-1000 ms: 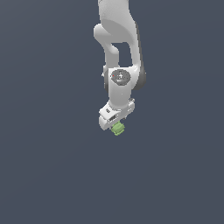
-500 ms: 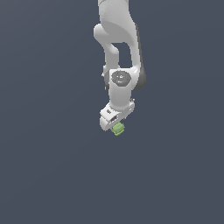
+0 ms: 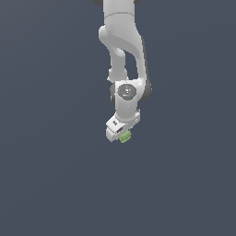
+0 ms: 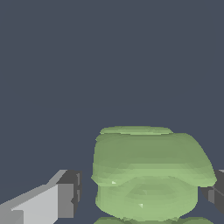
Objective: Pick up the object and move it to a goal position.
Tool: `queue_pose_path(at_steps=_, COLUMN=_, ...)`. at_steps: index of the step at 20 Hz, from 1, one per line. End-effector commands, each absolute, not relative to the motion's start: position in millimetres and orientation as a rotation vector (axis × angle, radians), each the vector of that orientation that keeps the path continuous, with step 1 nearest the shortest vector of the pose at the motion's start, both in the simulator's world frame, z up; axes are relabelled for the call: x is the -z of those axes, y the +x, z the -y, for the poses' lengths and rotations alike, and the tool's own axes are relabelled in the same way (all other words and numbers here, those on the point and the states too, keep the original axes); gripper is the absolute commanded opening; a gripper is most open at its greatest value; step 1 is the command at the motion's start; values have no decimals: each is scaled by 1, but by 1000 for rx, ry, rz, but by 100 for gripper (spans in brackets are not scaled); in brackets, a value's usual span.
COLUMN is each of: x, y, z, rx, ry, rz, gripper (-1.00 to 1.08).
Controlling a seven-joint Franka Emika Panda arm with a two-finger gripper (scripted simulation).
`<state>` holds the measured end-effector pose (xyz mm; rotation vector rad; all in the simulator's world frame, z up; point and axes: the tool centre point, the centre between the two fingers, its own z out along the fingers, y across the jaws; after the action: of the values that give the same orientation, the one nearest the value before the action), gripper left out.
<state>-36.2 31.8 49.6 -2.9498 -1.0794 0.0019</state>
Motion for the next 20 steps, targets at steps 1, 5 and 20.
queue_pose_path(at_steps=1, x=-43, y=-36, z=-32, rx=0, ry=-2950, rz=1080, gripper=100)
queue_pose_path(at_steps=5, x=-41, y=-35, z=-32, rx=0, ry=-2950, rz=1080, gripper=-100)
queue_pose_path(at_steps=20, x=-47, y=-37, z=-29, rx=1, ry=-2951, rz=1080, gripper=-100)
